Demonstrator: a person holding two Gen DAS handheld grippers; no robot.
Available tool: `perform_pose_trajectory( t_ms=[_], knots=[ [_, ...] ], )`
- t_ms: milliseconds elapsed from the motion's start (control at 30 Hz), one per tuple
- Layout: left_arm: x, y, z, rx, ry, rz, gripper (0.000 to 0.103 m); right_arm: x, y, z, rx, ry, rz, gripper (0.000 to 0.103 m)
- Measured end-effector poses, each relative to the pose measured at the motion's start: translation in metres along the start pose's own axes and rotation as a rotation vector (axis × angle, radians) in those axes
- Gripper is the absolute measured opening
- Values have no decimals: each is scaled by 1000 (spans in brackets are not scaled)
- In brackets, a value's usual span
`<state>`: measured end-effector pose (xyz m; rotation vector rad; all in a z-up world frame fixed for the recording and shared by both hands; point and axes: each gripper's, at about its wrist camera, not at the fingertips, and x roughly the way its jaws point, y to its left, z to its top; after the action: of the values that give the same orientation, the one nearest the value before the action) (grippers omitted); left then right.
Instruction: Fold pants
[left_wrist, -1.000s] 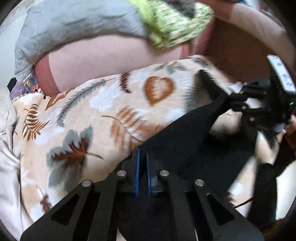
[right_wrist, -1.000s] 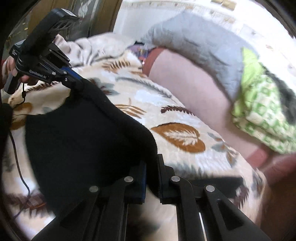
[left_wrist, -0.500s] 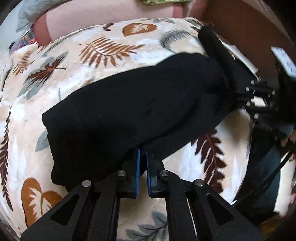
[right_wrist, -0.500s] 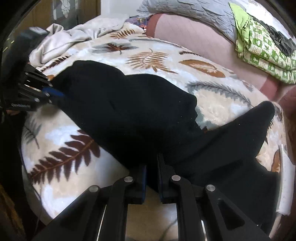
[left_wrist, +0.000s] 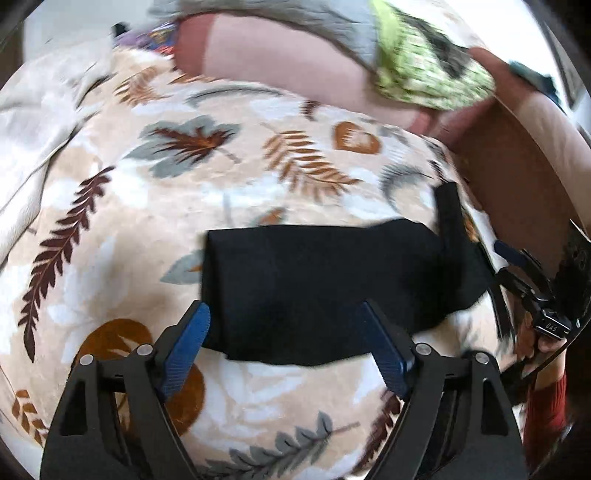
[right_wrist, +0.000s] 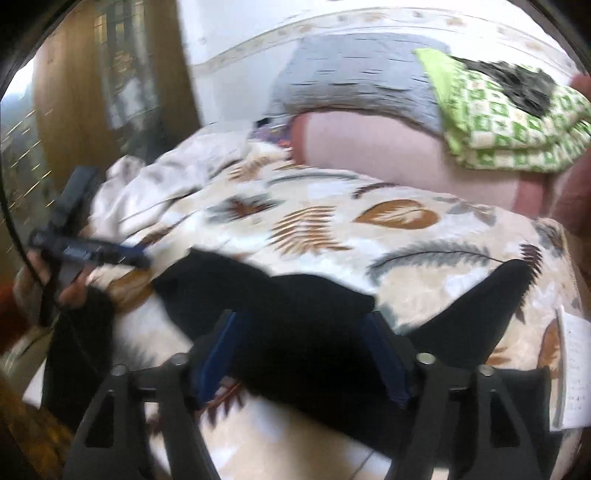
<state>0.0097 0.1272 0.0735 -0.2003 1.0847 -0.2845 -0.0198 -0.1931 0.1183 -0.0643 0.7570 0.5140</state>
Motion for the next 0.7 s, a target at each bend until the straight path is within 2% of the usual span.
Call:
perform_pose_trajectory(
  t_ms=[100, 233, 300, 333, 367, 400, 433, 467, 500, 600, 700],
  knots=[
    [26, 13, 6, -56, 31, 58, 83, 44, -25, 11, 82, 46, -72, 74],
    [67, 18, 9, -116, 107, 64, 83, 106, -51, 4, 190, 206, -48, 74],
    [76, 15, 7, -113, 81, 53, 85, 124, -55, -6, 213, 251, -30, 67],
    [76, 11, 7, -93, 64, 59, 84, 129, -53, -11, 214, 252, -26, 56],
    [77, 6, 7, -70, 66, 53, 80, 131, -51, -15, 208, 247, -38, 51],
    [77, 1, 8, -36, 74, 40, 61, 131, -47, -16, 201, 235, -47, 45],
    [77, -2, 9, -19, 77, 42, 42, 130, -44, -15, 202, 221, -47, 33],
    [74, -5, 11, 1, 81, 36, 34, 126, -42, -13, 210, 196, -54, 17],
    [73, -5, 16, 7, 84, 22, 16, 122, -41, -10, 221, 174, -48, 11],
    [47, 4, 28, 10, 44, 26, 11, 118, -36, 9, 283, 113, 47, 10],
    [23, 29, 38, -24, 18, 25, 11, 130, -8, 29, 237, 92, 90, 9]
  ],
)
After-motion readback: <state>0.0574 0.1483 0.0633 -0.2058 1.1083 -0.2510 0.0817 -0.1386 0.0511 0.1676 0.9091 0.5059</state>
